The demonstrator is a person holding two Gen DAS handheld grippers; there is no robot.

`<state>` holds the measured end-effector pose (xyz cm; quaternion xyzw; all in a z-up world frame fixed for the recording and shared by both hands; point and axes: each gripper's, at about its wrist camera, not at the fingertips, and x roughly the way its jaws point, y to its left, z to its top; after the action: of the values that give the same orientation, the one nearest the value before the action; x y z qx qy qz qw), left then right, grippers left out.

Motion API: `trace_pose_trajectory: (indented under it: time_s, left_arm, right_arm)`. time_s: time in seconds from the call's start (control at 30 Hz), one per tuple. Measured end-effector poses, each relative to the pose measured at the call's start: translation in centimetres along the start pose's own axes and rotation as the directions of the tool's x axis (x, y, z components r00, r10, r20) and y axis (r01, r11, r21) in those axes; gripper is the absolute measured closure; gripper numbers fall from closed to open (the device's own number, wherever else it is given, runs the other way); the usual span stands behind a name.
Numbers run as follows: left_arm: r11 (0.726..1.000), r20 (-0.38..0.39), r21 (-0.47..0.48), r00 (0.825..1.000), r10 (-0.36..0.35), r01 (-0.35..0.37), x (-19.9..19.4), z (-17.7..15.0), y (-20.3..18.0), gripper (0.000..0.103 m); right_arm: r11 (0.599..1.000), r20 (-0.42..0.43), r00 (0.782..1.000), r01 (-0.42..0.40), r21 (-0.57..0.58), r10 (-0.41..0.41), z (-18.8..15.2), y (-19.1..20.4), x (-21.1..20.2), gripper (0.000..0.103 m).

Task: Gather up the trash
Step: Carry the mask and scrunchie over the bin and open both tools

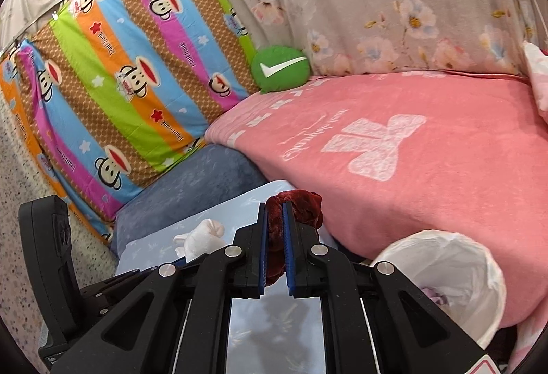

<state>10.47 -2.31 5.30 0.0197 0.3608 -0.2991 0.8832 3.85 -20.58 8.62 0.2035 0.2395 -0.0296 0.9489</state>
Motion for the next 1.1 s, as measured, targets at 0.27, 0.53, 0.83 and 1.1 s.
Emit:
trace_pose_trajectory:
  time_s: [0.27,0.53,0.83,1.1]
  left_arm:
    - [0.992,-0.018,0.089,0.996,-0.083,0.084,0.8,-0.1,-5.5,0.087]
    - [0.977,-0.063,0.138,0.986,-0.153,0.16,2.6,-0.4,-9.5,0.086]
    - [0.985,-0.047,0.1,0.989,-0.137,0.141,3.5,-0.3,-11.2,0.03]
    - [0.994,-0.042,0.073,0.996,-0.08,0.083,3.6,-0.3,-10.2,0.03]
  right_arm:
    - [0.997,0.017,0.997,0.069,0.045,-0.069,-0.3,-5.1,-3.1,0.095]
    - [0.989,0.035,0.992,0.12,0.089,-0.123,-0.3,-9.3,-5.5,0.095]
    - [0.983,0.031,0.988,0.147,0.108,-0.151,-0.2,-11.4,-6.2,0.089]
    - [0.983,0.029,0.988,0.149,0.106,-0.153,-0.3,-11.6,-6.1,0.083]
